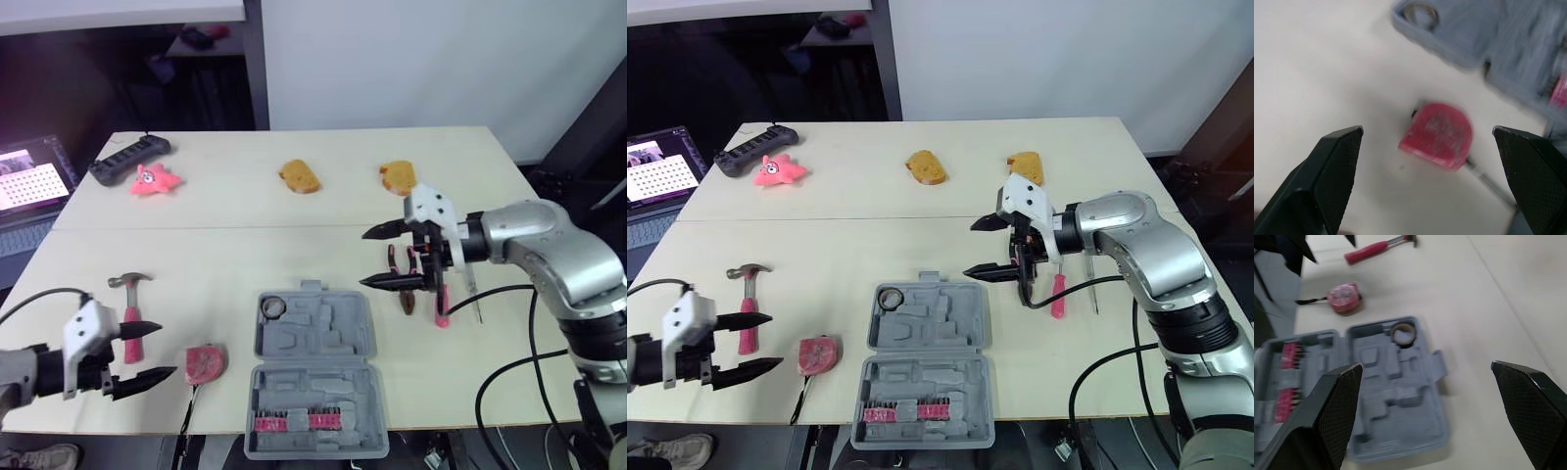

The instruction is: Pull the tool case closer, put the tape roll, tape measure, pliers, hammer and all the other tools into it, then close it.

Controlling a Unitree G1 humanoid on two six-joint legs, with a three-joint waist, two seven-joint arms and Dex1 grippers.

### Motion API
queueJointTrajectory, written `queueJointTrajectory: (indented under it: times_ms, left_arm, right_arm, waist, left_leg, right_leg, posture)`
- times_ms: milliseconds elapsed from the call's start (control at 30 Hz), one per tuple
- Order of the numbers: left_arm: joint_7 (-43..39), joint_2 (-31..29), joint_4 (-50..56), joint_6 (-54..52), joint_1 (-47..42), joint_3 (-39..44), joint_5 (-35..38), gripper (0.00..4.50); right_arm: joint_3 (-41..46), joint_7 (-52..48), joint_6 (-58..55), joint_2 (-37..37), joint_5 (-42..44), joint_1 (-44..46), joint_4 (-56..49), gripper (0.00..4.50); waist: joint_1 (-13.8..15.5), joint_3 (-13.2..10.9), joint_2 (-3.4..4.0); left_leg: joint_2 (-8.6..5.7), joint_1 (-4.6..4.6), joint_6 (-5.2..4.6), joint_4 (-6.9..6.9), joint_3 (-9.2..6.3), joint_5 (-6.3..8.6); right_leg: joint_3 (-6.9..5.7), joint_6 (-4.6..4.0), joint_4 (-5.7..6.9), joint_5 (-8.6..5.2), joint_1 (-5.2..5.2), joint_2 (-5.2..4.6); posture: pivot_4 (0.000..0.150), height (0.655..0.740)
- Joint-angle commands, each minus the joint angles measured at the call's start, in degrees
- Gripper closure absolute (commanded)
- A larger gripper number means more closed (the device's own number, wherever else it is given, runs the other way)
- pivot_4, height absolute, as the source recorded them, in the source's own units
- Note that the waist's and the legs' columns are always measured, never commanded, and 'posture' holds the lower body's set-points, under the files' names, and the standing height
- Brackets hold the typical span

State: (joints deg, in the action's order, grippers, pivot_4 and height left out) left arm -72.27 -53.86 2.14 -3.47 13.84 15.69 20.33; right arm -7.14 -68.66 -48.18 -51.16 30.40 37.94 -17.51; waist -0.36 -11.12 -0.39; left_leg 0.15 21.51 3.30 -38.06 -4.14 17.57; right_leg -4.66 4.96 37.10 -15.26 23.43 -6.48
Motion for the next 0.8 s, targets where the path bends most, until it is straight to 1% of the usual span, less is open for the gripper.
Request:
queueJointTrajectory:
  times_ms: [33, 133, 267, 400, 567, 800]
  left_arm:
    - [-1.62, 1.23, -0.89, 3.7, -2.78, -3.63, -1.27, 0.03]
    - [-2.4, 2.47, -2.87, 5.51, -4.35, -6.61, -2.25, 0.03]
    - [-3.54, 3.18, -7.07, 10.18, -5.07, -10.25, -5.26, 0.03]
    - [-1.89, 5.24, -12.29, 15.27, -8.32, -13.27, -8.54, 0.03]
    - [-0.73, 6.68, -16.3, 18.36, -11.07, -14.98, -10.26, 0.03]
    - [-0.21, 6.1, -18.82, 21.32, -10.89, -15.41, -11.03, 0.03]
  right_arm:
    - [4.01, 0.24, -3.84, -1.97, 4.07, -0.99, -3.87, 0.0]
    - [5.87, 2.18, -6.07, -2.41, 6.04, -1.85, -6.01, 0.0]
    - [7.96, 3.59, -8.26, -3.28, 8.27, -1.88, -7.67, 0.0]
    - [8.69, 4.69, -8.38, -4.81, 8.56, -2.33, -8.08, 0.0]
    - [9.33, 5.3, -8.68, -6.01, 9.62, -2.3, -8.81, 0.0]
    - [8.98, 5.74, -7.95, -6.39, 9.81, -2.6, -8.57, 0.0]
  waist:
    - [-0.17, 0.0, 0.0]
    - [-0.38, 0.0, 0.0]
    - [-0.43, -0.01, 0.02]
    - [0.05, -0.01, 0.02]
    - [-0.21, 0.0, 0.03]
    - [-0.32, -0.01, 0.02]
  left_leg:
    - [0.0, 0.01, -0.01, 0.0, 0.0, 0.01]
    - [0.02, -0.02, -0.01, -0.01, 0.01, 0.0]
    - [0.09, -0.1, -0.01, -0.01, 0.02, 0.0]
    - [0.09, -0.08, -0.01, -0.03, 0.06, 0.0]
    - [0.09, -0.08, -0.01, -0.05, 0.07, 0.0]
    - [0.11, -0.08, -0.01, -0.05, 0.08, 0.0]
  right_leg:
    - [0.0, 0.0, 0.0, 0.0, 0.0, -0.01]
    - [0.0, 0.01, 0.04, 0.0, -0.01, -0.01]
    - [0.0, 0.0, 0.13, 0.01, -0.01, 0.03]
    - [0.0, 0.0, 0.11, 0.02, -0.03, 0.02]
    - [0.01, 0.01, 0.11, 0.02, -0.05, 0.02]
    - [0.0, 0.01, 0.12, 0.02, -0.03, 0.02]
  posture:
    - [0.15, 0.74]
    - [0.15, 0.74]
    - [0.15, 0.74]
    - [0.15, 0.74]
    - [0.15, 0.74]
    - [0.15, 0.74]
